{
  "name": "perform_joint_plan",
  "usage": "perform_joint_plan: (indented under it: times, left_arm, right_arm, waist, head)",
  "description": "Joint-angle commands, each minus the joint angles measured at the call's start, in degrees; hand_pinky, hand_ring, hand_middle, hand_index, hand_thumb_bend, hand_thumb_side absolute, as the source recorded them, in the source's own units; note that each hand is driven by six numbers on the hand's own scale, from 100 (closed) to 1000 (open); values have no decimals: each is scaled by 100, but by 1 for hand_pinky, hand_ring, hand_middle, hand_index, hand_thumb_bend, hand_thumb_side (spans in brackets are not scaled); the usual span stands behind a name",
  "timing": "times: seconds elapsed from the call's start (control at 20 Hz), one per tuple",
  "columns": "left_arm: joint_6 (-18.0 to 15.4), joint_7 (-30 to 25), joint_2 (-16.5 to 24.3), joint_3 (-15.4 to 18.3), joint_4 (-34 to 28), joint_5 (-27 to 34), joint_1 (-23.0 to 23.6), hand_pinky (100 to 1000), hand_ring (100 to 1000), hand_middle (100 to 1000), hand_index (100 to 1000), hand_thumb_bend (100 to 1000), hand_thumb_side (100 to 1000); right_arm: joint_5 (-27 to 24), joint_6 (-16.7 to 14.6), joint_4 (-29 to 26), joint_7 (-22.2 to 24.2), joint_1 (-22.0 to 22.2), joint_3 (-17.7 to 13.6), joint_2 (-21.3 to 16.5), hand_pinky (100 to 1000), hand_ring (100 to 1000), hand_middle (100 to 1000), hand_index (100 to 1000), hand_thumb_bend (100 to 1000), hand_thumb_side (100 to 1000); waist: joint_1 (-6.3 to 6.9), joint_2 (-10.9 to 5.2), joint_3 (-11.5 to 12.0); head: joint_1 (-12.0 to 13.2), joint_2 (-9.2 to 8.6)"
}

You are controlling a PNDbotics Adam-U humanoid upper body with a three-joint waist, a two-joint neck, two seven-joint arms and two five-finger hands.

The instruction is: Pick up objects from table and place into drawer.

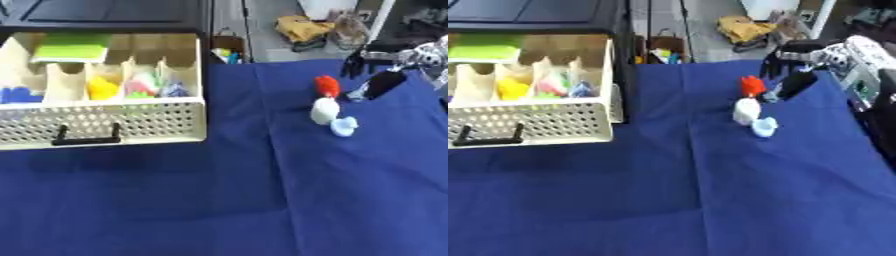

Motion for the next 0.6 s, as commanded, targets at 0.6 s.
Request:
perform_joint_plan:
  times: [0.6]
  left_arm:
    - [-12,-12,59,14,-75,-4,-67,319,448,528,732,204,963]
  right_arm:
    - [-924,796,-1465,1361,371,-120,-684,675,741,626,769,440,459]
  waist:
    - [41,-67,-8]
  head:
    - [-31,-92]
